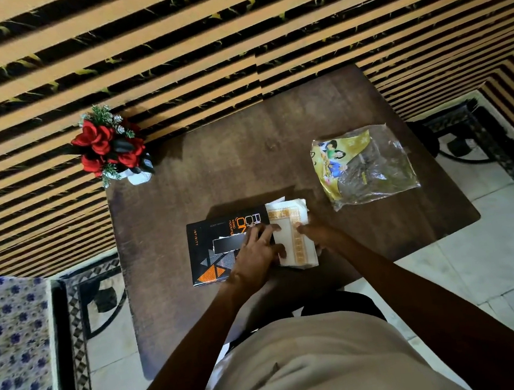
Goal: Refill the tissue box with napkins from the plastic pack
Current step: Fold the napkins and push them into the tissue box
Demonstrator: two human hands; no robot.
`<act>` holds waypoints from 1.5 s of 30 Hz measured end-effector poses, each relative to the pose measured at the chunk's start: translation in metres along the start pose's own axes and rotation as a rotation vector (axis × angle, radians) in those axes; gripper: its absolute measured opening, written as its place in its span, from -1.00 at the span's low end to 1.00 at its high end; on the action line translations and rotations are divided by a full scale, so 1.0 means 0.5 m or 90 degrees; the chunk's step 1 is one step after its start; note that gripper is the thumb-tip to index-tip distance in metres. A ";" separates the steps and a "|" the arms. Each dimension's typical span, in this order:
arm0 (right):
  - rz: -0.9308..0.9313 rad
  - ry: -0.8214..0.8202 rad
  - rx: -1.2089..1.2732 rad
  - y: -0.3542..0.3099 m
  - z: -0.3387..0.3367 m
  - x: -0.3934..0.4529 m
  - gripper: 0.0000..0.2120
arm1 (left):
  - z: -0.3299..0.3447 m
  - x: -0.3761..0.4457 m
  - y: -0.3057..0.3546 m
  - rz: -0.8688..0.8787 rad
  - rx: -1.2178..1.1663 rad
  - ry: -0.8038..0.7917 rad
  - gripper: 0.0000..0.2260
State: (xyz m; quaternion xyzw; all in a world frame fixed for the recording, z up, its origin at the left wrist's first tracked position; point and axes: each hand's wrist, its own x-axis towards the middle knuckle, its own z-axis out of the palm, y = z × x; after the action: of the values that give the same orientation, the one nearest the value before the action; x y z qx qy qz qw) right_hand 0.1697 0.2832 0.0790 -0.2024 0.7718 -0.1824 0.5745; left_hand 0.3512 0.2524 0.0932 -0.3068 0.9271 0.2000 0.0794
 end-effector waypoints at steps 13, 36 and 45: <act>-0.224 -0.005 -0.131 0.026 0.016 0.021 -0.29 | 0.010 -0.016 -0.149 -0.195 -0.082 -0.001 0.27; -0.088 -0.035 -0.007 -0.031 0.109 0.079 -0.66 | -0.003 -0.013 -0.146 -0.197 -0.123 -0.021 0.26; -0.064 -0.013 -0.021 -0.043 0.104 0.085 -0.69 | 0.004 -0.014 -0.150 -0.195 -0.109 -0.010 0.26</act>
State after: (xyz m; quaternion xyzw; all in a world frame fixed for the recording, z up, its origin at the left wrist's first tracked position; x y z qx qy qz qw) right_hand 0.2108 0.2400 0.0414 -0.2523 0.7578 -0.1967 0.5687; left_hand 0.4020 0.2021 0.0691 -0.4482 0.8486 0.2663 0.0899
